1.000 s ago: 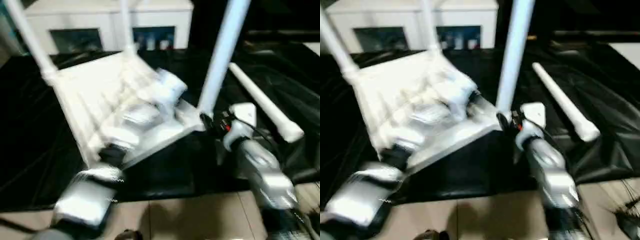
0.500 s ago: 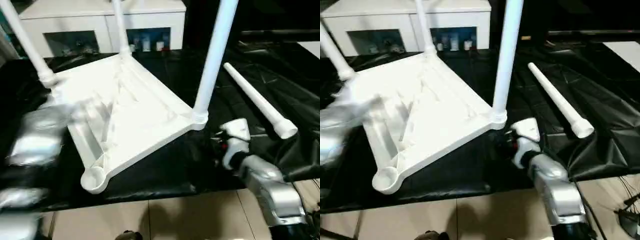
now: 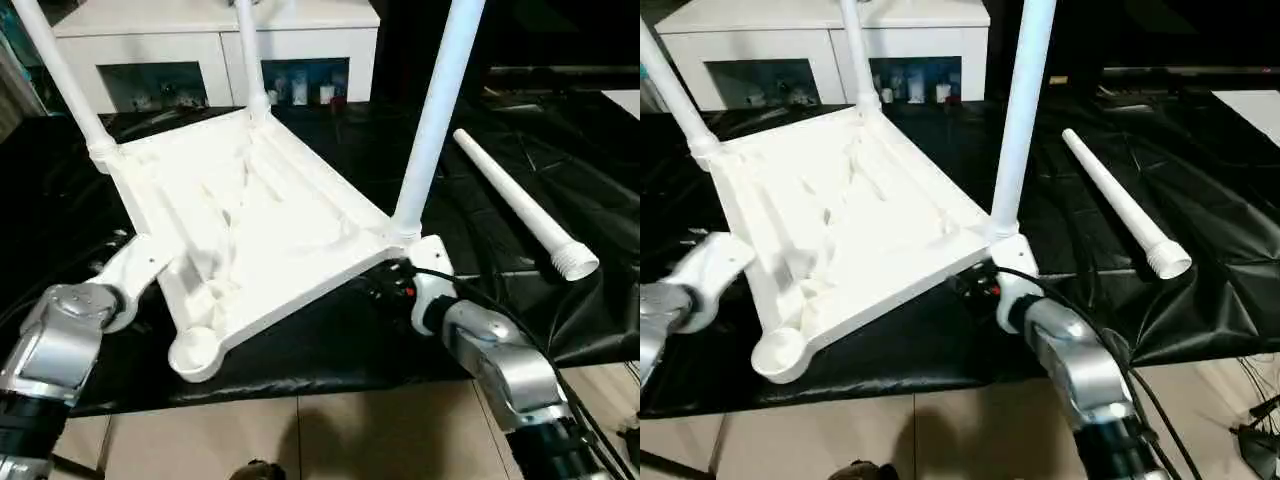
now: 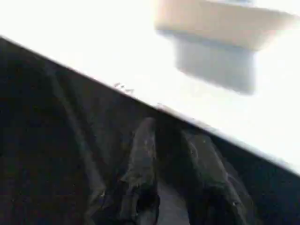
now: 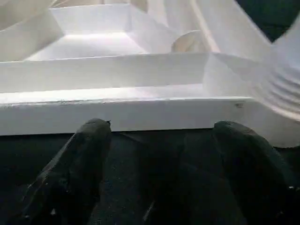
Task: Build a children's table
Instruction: Rotate table base
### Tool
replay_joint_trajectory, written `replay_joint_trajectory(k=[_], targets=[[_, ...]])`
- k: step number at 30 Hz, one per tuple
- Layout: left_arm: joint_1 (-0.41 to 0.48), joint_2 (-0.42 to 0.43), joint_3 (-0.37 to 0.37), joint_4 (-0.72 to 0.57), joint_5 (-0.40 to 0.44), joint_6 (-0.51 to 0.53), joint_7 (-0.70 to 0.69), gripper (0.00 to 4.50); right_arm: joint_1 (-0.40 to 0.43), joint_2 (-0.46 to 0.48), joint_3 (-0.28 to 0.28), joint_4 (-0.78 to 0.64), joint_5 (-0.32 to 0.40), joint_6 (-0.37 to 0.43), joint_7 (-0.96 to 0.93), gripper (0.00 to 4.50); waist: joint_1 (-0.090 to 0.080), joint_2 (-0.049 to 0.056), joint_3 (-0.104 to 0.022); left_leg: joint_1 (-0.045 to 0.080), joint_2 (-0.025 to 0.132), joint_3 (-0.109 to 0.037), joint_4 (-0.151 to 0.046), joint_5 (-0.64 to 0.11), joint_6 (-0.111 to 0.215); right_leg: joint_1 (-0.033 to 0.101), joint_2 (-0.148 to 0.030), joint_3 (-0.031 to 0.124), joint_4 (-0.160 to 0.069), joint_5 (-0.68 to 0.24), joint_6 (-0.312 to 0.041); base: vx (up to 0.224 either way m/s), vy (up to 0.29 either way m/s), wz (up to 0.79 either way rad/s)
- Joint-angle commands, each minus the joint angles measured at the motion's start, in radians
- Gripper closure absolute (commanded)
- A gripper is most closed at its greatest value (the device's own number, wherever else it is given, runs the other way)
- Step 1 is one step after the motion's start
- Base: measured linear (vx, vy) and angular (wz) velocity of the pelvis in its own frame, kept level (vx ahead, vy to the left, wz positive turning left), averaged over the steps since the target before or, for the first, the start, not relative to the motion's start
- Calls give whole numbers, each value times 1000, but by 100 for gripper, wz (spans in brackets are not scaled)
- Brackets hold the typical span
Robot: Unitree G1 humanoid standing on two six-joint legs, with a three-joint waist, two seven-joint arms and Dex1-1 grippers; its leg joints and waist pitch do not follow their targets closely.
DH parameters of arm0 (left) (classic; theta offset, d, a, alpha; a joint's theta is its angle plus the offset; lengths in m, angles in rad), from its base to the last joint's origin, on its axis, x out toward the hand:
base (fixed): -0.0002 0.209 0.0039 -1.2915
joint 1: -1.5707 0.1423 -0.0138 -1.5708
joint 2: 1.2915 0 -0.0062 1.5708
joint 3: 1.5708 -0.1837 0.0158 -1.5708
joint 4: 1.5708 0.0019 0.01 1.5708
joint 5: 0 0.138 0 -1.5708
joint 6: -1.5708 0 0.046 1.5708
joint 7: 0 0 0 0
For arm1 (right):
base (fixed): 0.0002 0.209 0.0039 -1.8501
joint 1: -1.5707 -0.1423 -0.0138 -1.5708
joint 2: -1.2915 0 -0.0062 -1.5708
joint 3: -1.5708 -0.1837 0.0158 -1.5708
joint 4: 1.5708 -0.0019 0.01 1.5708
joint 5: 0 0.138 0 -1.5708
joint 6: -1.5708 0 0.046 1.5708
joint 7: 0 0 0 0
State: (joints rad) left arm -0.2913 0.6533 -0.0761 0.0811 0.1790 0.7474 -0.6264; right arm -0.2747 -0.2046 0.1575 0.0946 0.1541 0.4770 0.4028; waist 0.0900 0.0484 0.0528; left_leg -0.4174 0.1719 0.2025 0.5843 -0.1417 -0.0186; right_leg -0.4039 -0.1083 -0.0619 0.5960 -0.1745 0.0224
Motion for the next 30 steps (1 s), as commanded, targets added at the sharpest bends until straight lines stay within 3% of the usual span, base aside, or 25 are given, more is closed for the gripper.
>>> replay_joint_trajectory(k=[1, 4, 7, 9, 10, 11, 13, 16, 19, 21, 22, 24, 25, 28, 30], targets=[[14, 3, -19, -62, -43, 7, -66, 362, -19, 4, 6, 19, -7, -12, 15, 77, -4, 8, -65, 55, 52, -40, -91, -483, -88, 7, -39, 40, -73, -305, -149, 0, 0, 0], [29, -17, -54, -125, -99, 36, -139, 362, -30, 2, 8, 36, -6, -24, 33, 77, -6, 9, -66, 53, 53, -41, -92, -472, -89, 10, -38, 39, -69, -286, -153, 0, 0, 0], [25, -53, -71, -134, -124, 19, -154, 362, -35, -3, 6, 49, -11, -36, 40, 77, -4, 11, -65, 60, 52, -38, -91, -491, -99, 4, -36, 42, -71, -288, -156, 0, 0, 0], [20, -68, -70, -131, -131, 22, -151, 362, -36, -4, 4, 51, -11, -38, 42, 77, -5, 8, -66, 54, 51, -38, -91, -478, -95, 10, -36, 42, -70, -281, -155, 0, 0, 0], [-3, -115, -79, -105, -147, -8, -138, 362, -40, -8, -2, 54, -7, -47, 43, 77, -7, 10, -67, 51, 50, -38, -91, -467, -92, 14, -37, 41, -70, -282, -151, 0, 0, 0], [-7, -123, -80, -100, -148, -14, -136, 362, -41, -9, -3, 54, -7, -47, 43, 77, -6, 8, -67, 54, 50, -38, -90, -470, -92, 12, -37, 41, -72, -286, -149, 0, 0, 0], [-48, -192, -94, -37, -157, -76, -120, 362, -45, -12, -13, 56, -6, -59, 38, 77, -4, 5, -68, 56, 49, -37, -86, -472, -85, 12, -40, 43, -78, -308, -143, 0, 0, 0], [-85, -242, -104, 20, -155, -117, -98, 362, -49, -14, -25, 56, -11, -72, 28, 77, -9, 1, -68, 48, 47, -38, -87, -455, -75, 18, -39, 40, -79, -319, -135, 0, 0, 0], [-164, -311, -124, 160, -122, -220, -31, 362, -60, -29, -66, 24, -9, -69, 1, 77, -5, -1, -69, 51, 47, -37, -83, -447, -67, 15, -40, 41, -85, -332, -127, 0, 0, 0], [-215, -348, -118, 251, -112, -253, 20, 362, -66, -49, -93, -9, -1, -53, -3, 77, -8, -1, -69, 44, 46, -39, -84, -434, -64, 22, -38, 38, -83, -333, -117, 0, 0, 0], [-240, -355, -124, 300, -94, -291, 46, 362, -67, -61, -106, -27, 2, -43, -6, 77, -7, -4, -70, 49, 46, -38, -82, -440, -63, 19, -37, 38, -87, -340, -109, 0, 0, 0], [-278, -364, -131, 380, -67, -349, 87, 362, -66, -77, -123, -52, 6, -33, -9, 77, -10, -5, -71, 41, 43, -40, -81, -424, -57, 26, -38, 36, -85, -339, -100, 0, 0, 0], [-291, -366, -132, 407, -60, -364, 103, 362, -65, -82, -128, -61, 7, -29, -11, 77, -7, -4, -74, 44, 45, -40, -81, -421, -56, 26, -40, 36, -84, -336, -101, 0, 0, 0], [-355, -369, -117, 541, -25, -471, 228, 362, -41, -92, -144, -112, 10, -14, -19, 77, -12, -3, -77, 39, 43, -38, -76, -380, -36, 28, -37, 34, -81, -282, -120, 0, 0, 0], [-358, -372, -104, 546, -31, -498, 245, 362, -26, -91, -144, -126, 7, -15, -23, 77, -12, 0, -79, 40, 45, -39, -75, -371, -29, 30, -38, 33, -78, -250, -134, 0, 0, 0]])
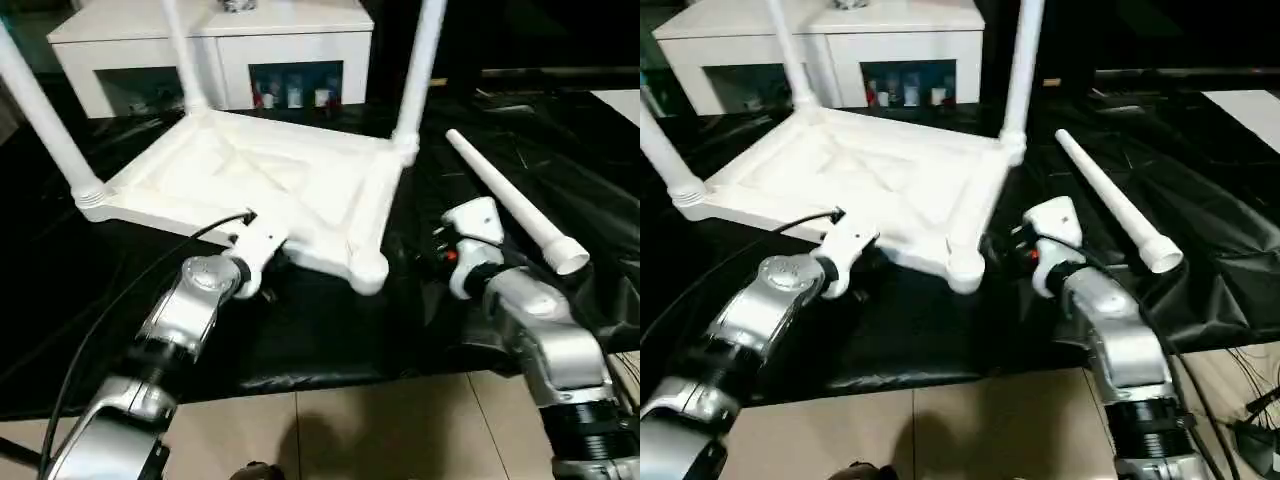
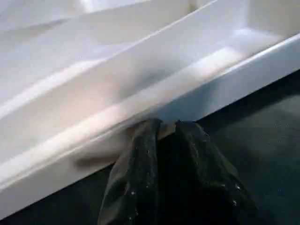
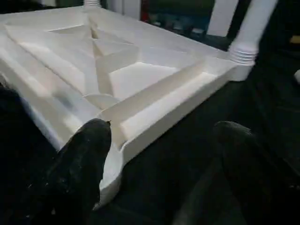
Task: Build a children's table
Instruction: Rotate table base, then move to table
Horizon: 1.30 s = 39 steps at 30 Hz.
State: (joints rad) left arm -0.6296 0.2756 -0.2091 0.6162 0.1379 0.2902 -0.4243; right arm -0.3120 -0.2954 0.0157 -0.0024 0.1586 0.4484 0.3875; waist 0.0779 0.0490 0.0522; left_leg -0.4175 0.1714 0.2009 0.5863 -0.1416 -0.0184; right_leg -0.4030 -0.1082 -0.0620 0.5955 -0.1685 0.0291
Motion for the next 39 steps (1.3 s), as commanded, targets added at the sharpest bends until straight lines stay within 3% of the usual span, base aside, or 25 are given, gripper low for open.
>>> replay_joint_trajectory(k=[1, 10, 11, 12, 13, 17, 18, 20, 21, 22, 23, 24, 25, 27, 28, 30, 31, 32, 33, 34, 35, 36, 37, 38, 39], targets=[[-17, 1, 44, -1, -3, -58, 42, 362, 23, 0, -1, -41, -1, 13, -11, 77, 1, -2, -79, 39, 48, -36, -76, -354, -24, 30, -39, 32, -75, -230, -156, 0, 0, 0], [250, -144, 246, -367, -153, -137, 211, 362, 122, 18, 23, -91, -115, -42, -138, 77, 4, -11, -80, 31, 52, -28, -67, -278, 41, 34, -38, 30, -67, -151, -193, 0, 0, 0], [315, -169, 240, -455, -142, -107, 267, 362, 120, 49, 11, -90, -106, -38, -166, 77, 1, -3, -79, -14, 36, -75, -91, -284, 129, 71, -47, -35, -49, -162, -188, 0, 0, 0], [315, -169, 240, -455, -142, -107, 267, 362, 120, 49, 11, -90, -106, -38, -166, 77, 1, -3, -79, -14, 36, -75, -91, -284, 129, 71, -47, -35, -49, -162, -188, -5, -34, 22], [336, -181, 238, -486, -139, -91, 287, 362, 114, 64, 3, -84, -104, -37, -185, 77, -20, 17, -82, -4, 57, -132, -87, -311, 144, 64, -27, -57, -34, -99, -201, -2, -57, 46], [367, -209, 226, -529, -84, -83, 337, 362, 88, 102, -20, -66, -94, -28, -242, 77, -45, 46, -56, 45, 124, -298, -162, -639, 42, 15, 48, -38, 103, -219, -199, -25, -97, 54], [367, -209, 226, -529, -84, -83, 337, 362, 88, 102, -20, -66, -94, -28, -242, 77, -41, 42, -53, 37, 113, -303, -174, -674, 18, 11, 51, -29, 118, -215, -194, -41, -178, 69], [364, -216, 237, -543, -83, -58, 351, 362, 87, 123, -50, -62, -71, -26, -258, 77, -38, 7, -54, 45, 104, -244, -157, -688, -1, 7, 24, 26, 66, -190, -228, -51, -249, 60], [367, -216, 239, -556, -80, -36, 358, 362, 89, 129, -55, -62, -68, -24, -260, 77, -23, -25, -45, 46, -16, -145, -25, -579, -13, -11, -8, 52, -81, -373, -335, -77, -290, 42], [371, -216, 245, -569, -92, -58, 360, 362, 90, 127, -50, -63, -81, -21, -264, 77, 8, -74, -44, 27, -80, -52, 210, -307, 61, 3, -52, 77, -152, -669, -324, -44, -260, 14], [370, -206, 249, -585, -115, -40, 346, 362, 93, 130, -46, -65, -85, -21, -263, 77, 23, -46, -39, -29, -68, -65, 206, -229, 78, 57, -68, 113, -126, -692, -283, -44, -260, 14], [369, -203, 251, -587, -116, -36, 347, 362, 93, 131, -44, -66, -85, -23, -262, 77, 37, -53, -27, -58, -63, -81, 177, -145, 57, 77, -78, 122, -102, -677, -84, -23, -219, 1], [360, -193, 268, -587, -129, -22, 355, 362, 96, 147, -39, -70, -75, -12, -255, 77, 38, -60, -36, -26, -54, -88, 118, -154, 59, 75, -75, 126, -96, -659, 61, -66, -175, 8], [358, -183, 272, -590, -136, -41, 350, 362, 98, 170, -37, -76, -64, -9, -254, 77, 43, -17, -57, 21, -15, -109, 23, -148, 94, 89, -59, 99, -98, -492, 66, -70, -151, 9], [360, -181, 270, -593, -130, -41, 348, 362, 99, 172, -32, -79, -67, -12, -255, 77, 27, 4, -67, 101, 7, -73, 18, -174, 54, 17, 59, 105, -130, -514, 150, -118, -136, 2], [363, -184, 270, -604, -129, -38, 337, 362, 100, 177, -24, -83, -68, -13, -262, 77, 17, 21, -50, 147, 26, -59, 8, -295, 14, -20, 92, 72, -144, -599, 162, -107, -114, -14], [365, -186, 272, -609, -129, -34, 333, 362, 100, 177, -21, -83, -68, -13, -267, 77, 12, 43, -56, 187, 207, -113, -83, -456, 28, -19, 43, 35, -27, -476, 57, -23, -22, -52], [366, -186, 271, -609, -126, -33, 333, 362, 99, 175, -19, -83, -69, -15, -266, 77, 25, 46, -53, 177, 267, -117, -128, -545, 44, -7, 14, 32, 81, -393, 22, -23, -22, -52], [367, -186, 271, -611, -126, -31, 333, 362, 99, 175, -19, -82, -69, -15, -266, 77, 43, 34, -34, 172, 291, -72, -173, -693, 25, -17, -10, 32, 184, -276, -38, -11, -46, -51], [369, -188, 272, -614, -126, -25, 334, 362, 97, 173, -19, -81, -70, -17, -266, 77, 56, 21, -17, 169, 281, -25, -181, -789, 15, -19, -6, 40, 207, -312, -57, 42, -106, -34], [370, -189, 272, -616, -127, -23, 334, 362, 95, 173, -21, -80, -69, -17, -265, 77, 35, -23, -13, 256, 145, 65, -22, -894, -73, -103, 34, 72, 13, -616, -69, 42, -106, -34], [370, -189, 272, -617, -127, -22, 335, 362, 94, 173, -22, -80, -68, -18, -265, 77, 35, -58, -25, 139, -33, 50, 119, -612, -32, 27, -29, 186, -84, -833, -51, 161, -119, -69], [373, -187, 266, -621, -131, -18, 335, 362, 92, 171, -22, -77, -76, -16, -262, 77, 111, -69, -43, 2, -20, -56, 158, -293, 55, 178, -135, 245, -63, -760, -23, 153, -98, -60], [373, -187, 266, -621, -131, -18, 335, 362, 92, 171, -22, -77, -76, -16, -262, 77, 105, -56, -45, 6, -31, -77, 158, -199, 50, 138, -87, 241, -50, -701, 32, 153, -98, -60], [378, -185, 260, -624, -141, -14, 338, 362, 88, 171, -22, -73, -85, -14, -256, 77, 84, -50, -52, -15, -53, -106, 156, -119, 47, 143, -64, 220, -36, -536, 49, 74, -85, 1]])
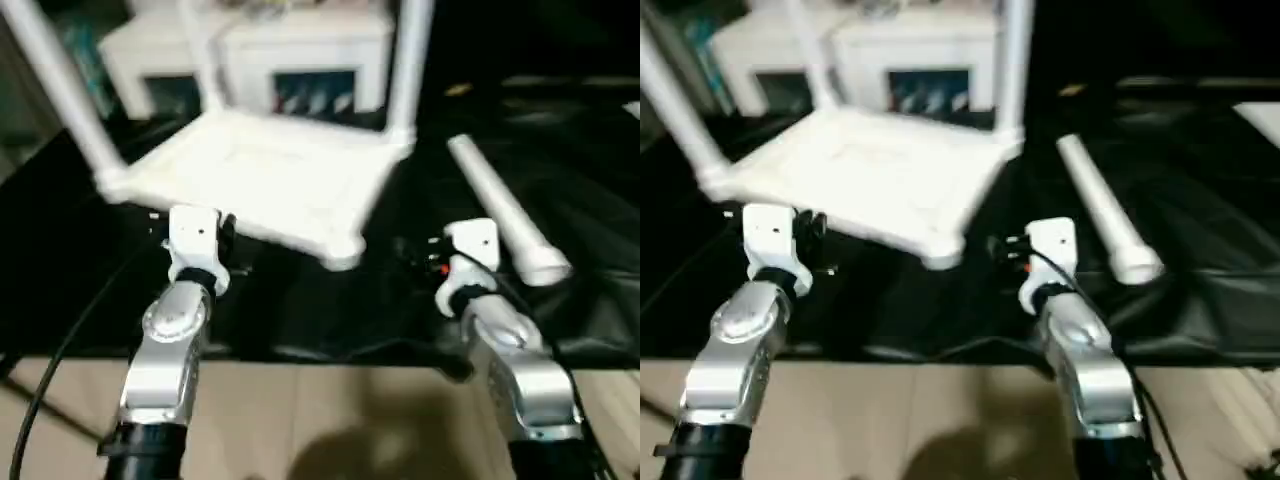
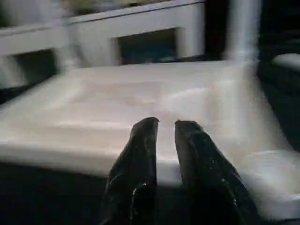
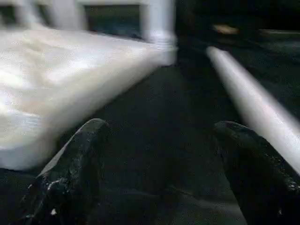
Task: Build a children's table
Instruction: Move to table
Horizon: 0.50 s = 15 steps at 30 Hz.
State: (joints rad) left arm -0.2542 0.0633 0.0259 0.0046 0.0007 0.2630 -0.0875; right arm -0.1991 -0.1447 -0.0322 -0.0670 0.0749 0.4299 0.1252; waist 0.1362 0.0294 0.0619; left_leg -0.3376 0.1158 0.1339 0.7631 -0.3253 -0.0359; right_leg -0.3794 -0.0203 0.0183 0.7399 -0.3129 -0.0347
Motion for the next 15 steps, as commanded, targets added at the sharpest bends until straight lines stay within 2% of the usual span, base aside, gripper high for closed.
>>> replay_joint_trajectory(k=[1, 2, 3, 4, 5, 6, 7, 8, 9, 10, 11, 12, 13, 14, 15], targets=[[6, 27, 23, -14, -7, 15, 2, 362, -26, 19, 28, -8, -5, 4, 10, 77, 19, -27, -63, -99, -3, -46, -29, 104, 68, 117, -142, 132, -184, -316, 90, 72, -53, -2], [8, 26, 23, -15, -9, 16, 3, 362, -27, 19, 29, -8, -6, 4, 12, 77, 3, -17, -60, -112, -7, -51, -62, 196, 83, 121, -121, 90, -197, -240, 34, 72, -53, -2], [13, 22, 24, -18, -11, 16, 6, 362, -30, 15, 35, -7, -9, 4, 19, 77, -1, 16, -61, -96, 21, -56, -116, 216, 99, 105, -107, 56, -219, -240, -22, 93, 5, -5], [19, 16, 26, -21, -12, 16, 7, 362, -33, 8, 42, -6, -11, 2, 24, 77, -17, 37, -61, -85, 72, -76, -178, 156, 111, 103, -83, 5, -210, -236, -27, 127, 70, -18], [24, 15, 27, -24, -9, 15, 7, 362, -35, 6, 46, -5, -12, 1, 24, 77, -31, 50, -57, -66, 109, -106, -217, 53, 128, 96, -68, -12, -194, -244, -16, 127, 70, -18], [25, 14, 27, -25, -8, 15, 8, 362, -36, 5, 46, -5, -11, 1, 24, 77, -52, 66, -62, -23, 148, -143, -240, -40, 158, 72, -54, -37, -155, -234, -17, 167, 63, -14], [31, 12, 26, -27, -4, 13, 9, 362, -38, 2, 48, -4, -9, 1, 25, 77, -100, 59, -93, 101, 195, -211, -253, -116, 306, -15, -49, -63, -38, -74, -13, 163, 41, 4], [39, 7, 29, -31, -4, 13, 14, 362, -42, -3, 49, -3, -6, 5, 30, 77, -111, 46, -92, 104, 185, -211, -245, -59, 367, -30, -49, -64, -24, -47, 20, 163, 41, 4], [48, 1, 31, -35, -5, 11, 19, 362, -46, -10, 52, -1, -6, 8, 36, 77, -116, 30, -83, 94, 164, -189, -236, 37, 445, -49, -55, -60, -17, -6, 80, 129, 30, 5], [57, -5, 32, -39, -4, 10, 25, 362, -49, -19, 57, 0, -10, 10, 43, 77, -124, 20, -79, 86, 138, -169, -231, 115, 494, -58, -64, -52, -30, 23, 115, 97, -25, 4], [57, -5, 32, -40, -4, 10, 26, 362, -49, -19, 57, 1, -10, 10, 44, 77, -130, 10, -82, 78, 117, -157, -221, 136, 495, -51, -74, -39, -62, 49, 112, 97, -25, 4], [62, -9, 32, -42, -5, 8, 29, 362, -52, -20, 55, 2, -10, 12, 46, 77, -126, -1, -81, 57, 83, -128, -209, 126, 460, -30, -86, -31, -109, 90, 97, 75, -89, -3], [66, -8, 30, -44, -9, 7, 34, 362, -54, -18, 51, 3, -11, 13, 48, 77, -79, -63, -75, -93, -17, -30, -105, 38, 297, 125, -204, 61, -223, 82, 40, 62, -113, -2], [74, -10, 26, -51, -12, 4, 43, 362, -61, -19, 47, 7, -12, 18, 56, 77, -66, -75, -88, -119, 7, -40, -73, 57, 194, 157, -222, 82, -217, 21, -13, 62, -113, -2], [74, -10, 26, -51, -12, 4, 43, 362, -61, -19, 47, 7, -12, 18, 56, 77, -62, -72, -85, -124, 12, -42, -83, 91, 161, 163, -209, 63, -217, 24, -33, 57, -98, -4]])
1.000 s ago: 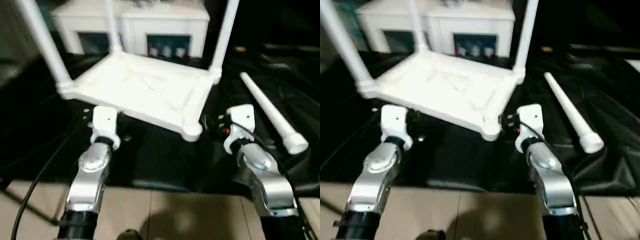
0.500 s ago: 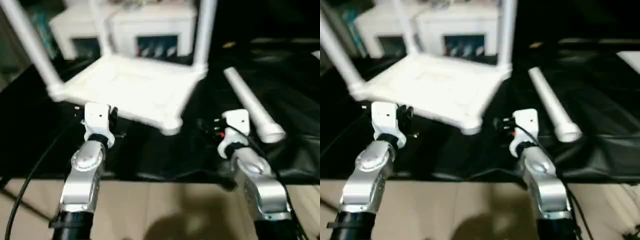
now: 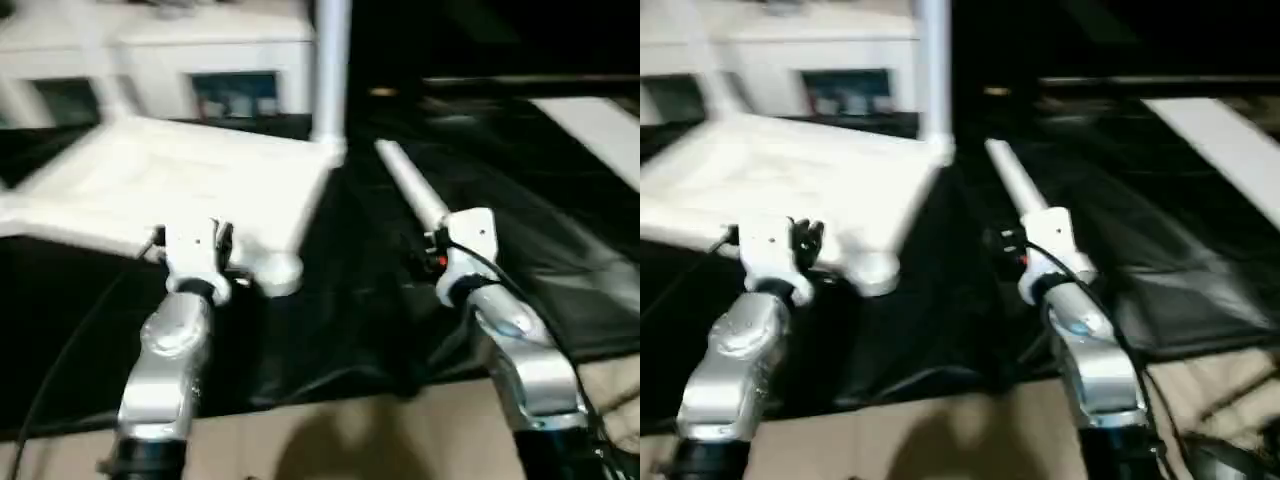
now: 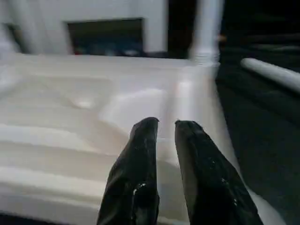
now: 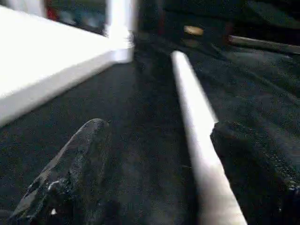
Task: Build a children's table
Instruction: Move to table
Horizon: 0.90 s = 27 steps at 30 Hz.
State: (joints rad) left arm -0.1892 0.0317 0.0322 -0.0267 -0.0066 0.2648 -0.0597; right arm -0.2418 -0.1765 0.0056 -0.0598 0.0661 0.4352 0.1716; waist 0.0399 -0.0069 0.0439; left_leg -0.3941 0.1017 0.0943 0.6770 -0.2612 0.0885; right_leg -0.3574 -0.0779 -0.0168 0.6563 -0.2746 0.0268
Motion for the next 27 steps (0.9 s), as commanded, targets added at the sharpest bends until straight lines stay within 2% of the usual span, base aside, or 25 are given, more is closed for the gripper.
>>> replay_joint_trajectory(k=[1, 2, 3, 4, 6, 7, 8, 9, 10, 11, 12, 14, 15, 16, 17, 18, 19, 20, 21, 22, 23, 24, 25, 26, 27], targets=[[11, 21, 18, -21, -4, 1, 19, 362, -22, 11, 8, 1, -3, 15, 13, 77, 37, -26, -63, -61, 35, -2, -21, 60, 14, 127, -132, 81, -132, -11, -124, 73, -58, -6], [16, 17, 20, -27, -2, -1, 24, 362, -29, 7, 10, 9, -3, 13, 20, 77, 27, 12, -61, -22, 77, -6, -108, 104, 5, 107, -64, 17, -116, -13, -181, 73, -58, -6], [18, 15, 22, -29, -1, -1, 27, 362, -32, 5, 12, 12, -3, 12, 23, 77, 27, 12, -61, -22, 77, -6, -108, 104, 5, 107, -64, 17, -116, -13, -181, 88, -1, -4], [20, 13, 24, -33, 0, -2, 29, 362, -38, 2, 14, 18, -4, 10, 27, 77, -13, 34, -71, 82, 121, -47, -134, 83, 89, 51, -1, -39, -63, -2, -197, 116, 33, -2], [20, 13, 27, -35, 2, -1, 28, 362, -50, -2, 18, 32, -6, 3, 23, 77, -49, 31, -69, 164, 168, -108, -136, 69, 273, -27, -2, -50, -9, -42, -167, 111, 32, 1], [21, 17, 29, -39, 4, -1, 26, 362, -67, -7, 20, 52, -12, -2, 19, 77, -53, 27, -65, 166, 175, -114, -137, 72, 311, -38, -9, -45, 2, -41, -143, 57, 7, 6], [21, 17, 30, -39, 4, -1, 26, 362, -67, -7, 20, 53, -13, -2, 18, 77, -48, 17, -54, 155, 163, -99, -138, 36, 332, -40, -23, -33, -8, -18, -115, 57, 7, 6], [21, 19, 31, -42, 5, 0, 24, 362, -75, -12, 22, 63, -18, 2, 13, 77, -34, -4, -48, 101, 111, -42, -122, -31, 277, 12, -63, -3, -76, 56, -159, 0, 0, 0], [20, 22, 31, -42, 8, 1, 22, 362, -77, -14, 23, 66, -21, 8, 8, 77, -2, -32, -52, -2, 36, 18, -67, -26, 188, 125, -109, 48, -129, 17, -197, 0, 0, 0], [18, 24, 31, -44, 9, 3, 22, 362, -78, -13, 18, 68, -17, 15, 8, 77, 22, -24, -52, -13, 46, 19, -43, -17, 138, 146, -147, 69, -157, -88, -222, 0, 0, 0], [15, 27, 31, -45, 9, 5, 23, 362, -78, -10, 12, 69, -9, 22, 11, 77, 35, -18, -50, -26, 60, 16, -35, 11, 60, 157, -145, 72, -168, -215, -249, 55, -34, 0], [13, 31, 33, -42, 6, 5, 20, 362, -73, -7, 13, 66, -9, 20, 13, 77, 27, 10, -51, 9, 86, 21, -105, 26, -1, 139, -65, 11, -150, -226, -249, 0, 0, 0], [13, 31, 33, -42, 6, 5, 20, 362, -73, -7, 13, 66, -9, 20, 13, 77, 7, 19, -60, 62, 104, 0, -137, 35, 19, 111, -16, -29, -113, -107, -228, 79, 9, 5], [12, 34, 32, -42, 3, 6, 20, 362, -63, -6, 18, 61, -14, 13, 21, 77, -2, 27, -67, 100, 115, -17, -144, 39, 67, 90, -5, -40, -91, -50, -224, 106, 3, 4], [10, 36, 31, -42, 1, 8, 18, 362, -56, -8, 24, 56, -16, 6, 24, 77, -31, 45, -74, 171, 151, -70, -147, 52, 185, 22, 3, -58, -38, -31, -207, 106, 3, 4], [10, 36, 30, -42, 1, 8, 17, 362, -54, -7, 25, 54, -16, 4, 24, 77, -45, 43, -76, 204, 169, -95, -144, 58, 249, -15, 1, -59, -14, -45, -176, 92, -1, 5], [7, 37, 29, -41, 0, 9, 13, 362, -50, -4, 25, 52, -15, 4, 20, 77, -48, 26, -58, 201, 193, -105, -153, -6, 344, -45, -30, -30, 12, -51, -89, 72, -21, 2], [5, 37, 29, -41, 0, 10, 12, 362, -50, -2, 25, 53, -13, 5, 15, 77, -42, 16, -49, 175, 168, -78, -154, -56, 319, -24, -43, -17, -17, -27, -96, 72, -21, 2], [4, 37, 28, -40, 0, 10, 11, 362, -50, -2, 26, 53, -12, 4, 13, 77, -5, -19, -38, 72, 59, 24, -101, -144, 202, 81, -89, 48, -124, -71, -164, 0, 0, 0], [3, 37, 28, -40, 0, 11, 10, 362, -50, -3, 27, 53, -11, 3, 13, 77, 16, -29, -39, 41, 19, 45, -45, -131, 154, 128, -119, 91, -164, -203, -205, 66, -52, 12], [0, 37, 25, -38, 0, 10, 9, 362, -49, -3, 27, 53, -11, 1, 14, 77, 42, -19, -47, -21, 39, 21, 23, -39, 76, 192, -175, 132, -185, -349, -265, 66, -52, 12], [-2, 37, 23, -37, 0, 11, 9, 362, -48, -3, 26, 53, -10, -1, 15, 77, 47, -15, -44, -29, 46, 13, 29, -14, 43, 190, -173, 127, -188, -363, -280, 93, -37, 6], [-5, 38, 21, -35, 0, 11, 8, 362, -47, -4, 26, 53, -14, -6, 16, 77, 43, 8, -43, -32, 64, 7, -21, 57, 1, 185, -113, 69, -177, -297, -312, 86, -3, 7], [-6, 39, 21, -35, 0, 11, 8, 362, -47, -8, 30, 54, -21, -11, 16, 77, 40, 24, -45, -14, 72, 13, -63, 81, -3, 176, -80, 34, -172, -282, -297, 86, -3, 7], [-6, 40, 21, -35, -1, 11, 7, 362, -48, -11, 35, 54, -31, -15, 16, 77, 23, 54, -51, 30, 91, 6, -125, 85, -3, 149, -9, -28, -143, -211, -229, 123, 58, 0]])
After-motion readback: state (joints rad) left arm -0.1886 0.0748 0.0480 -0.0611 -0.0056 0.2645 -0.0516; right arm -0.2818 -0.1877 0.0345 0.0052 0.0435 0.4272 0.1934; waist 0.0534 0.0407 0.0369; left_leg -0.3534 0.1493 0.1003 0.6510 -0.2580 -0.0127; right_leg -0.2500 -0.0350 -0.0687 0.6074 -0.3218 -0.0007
